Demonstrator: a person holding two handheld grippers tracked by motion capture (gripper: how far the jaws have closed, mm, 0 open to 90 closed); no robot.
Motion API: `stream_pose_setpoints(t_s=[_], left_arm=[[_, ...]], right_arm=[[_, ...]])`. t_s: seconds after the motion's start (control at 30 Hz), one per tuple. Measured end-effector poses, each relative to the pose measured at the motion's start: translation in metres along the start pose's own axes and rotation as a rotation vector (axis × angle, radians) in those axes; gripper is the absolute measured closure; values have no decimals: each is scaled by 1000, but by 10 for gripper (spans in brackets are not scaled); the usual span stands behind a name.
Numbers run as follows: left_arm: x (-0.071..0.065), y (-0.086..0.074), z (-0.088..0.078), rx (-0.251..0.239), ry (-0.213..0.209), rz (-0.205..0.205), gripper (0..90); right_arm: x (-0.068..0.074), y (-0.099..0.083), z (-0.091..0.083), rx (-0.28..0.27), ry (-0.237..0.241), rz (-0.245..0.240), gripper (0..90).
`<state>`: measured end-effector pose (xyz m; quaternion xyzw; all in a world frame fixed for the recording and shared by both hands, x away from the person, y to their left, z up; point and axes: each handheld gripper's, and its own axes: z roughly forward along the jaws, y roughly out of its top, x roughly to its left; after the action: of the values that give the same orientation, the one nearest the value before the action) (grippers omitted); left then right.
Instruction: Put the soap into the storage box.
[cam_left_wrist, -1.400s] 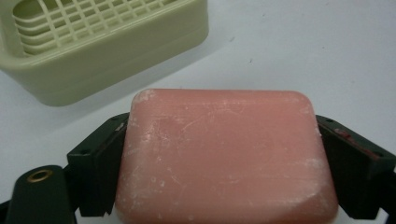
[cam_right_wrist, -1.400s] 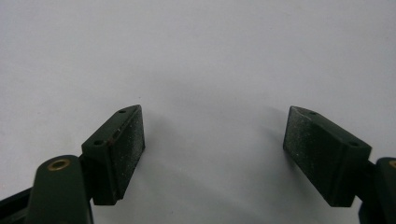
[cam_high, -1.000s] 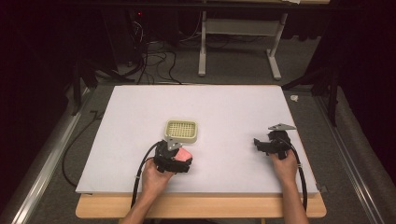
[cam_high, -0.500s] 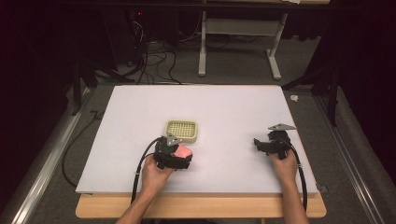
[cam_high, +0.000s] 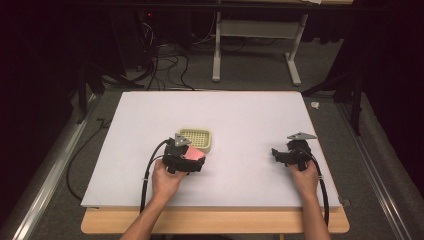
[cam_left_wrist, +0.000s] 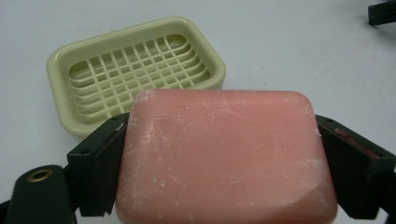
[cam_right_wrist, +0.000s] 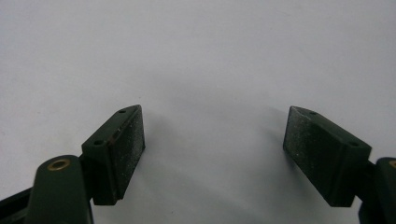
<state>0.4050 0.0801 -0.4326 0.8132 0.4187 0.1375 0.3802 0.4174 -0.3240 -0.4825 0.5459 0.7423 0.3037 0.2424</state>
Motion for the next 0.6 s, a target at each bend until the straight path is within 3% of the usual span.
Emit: stream_pose_setpoints(t_s=[0.23,0.6], left_arm=[[8,7,1,-10,4,-41,137],[19,19,0,-14,36,-61,137]], right_arm=[[0,0,0,0,0,0,213],[0,0,0,0,0,0,212]])
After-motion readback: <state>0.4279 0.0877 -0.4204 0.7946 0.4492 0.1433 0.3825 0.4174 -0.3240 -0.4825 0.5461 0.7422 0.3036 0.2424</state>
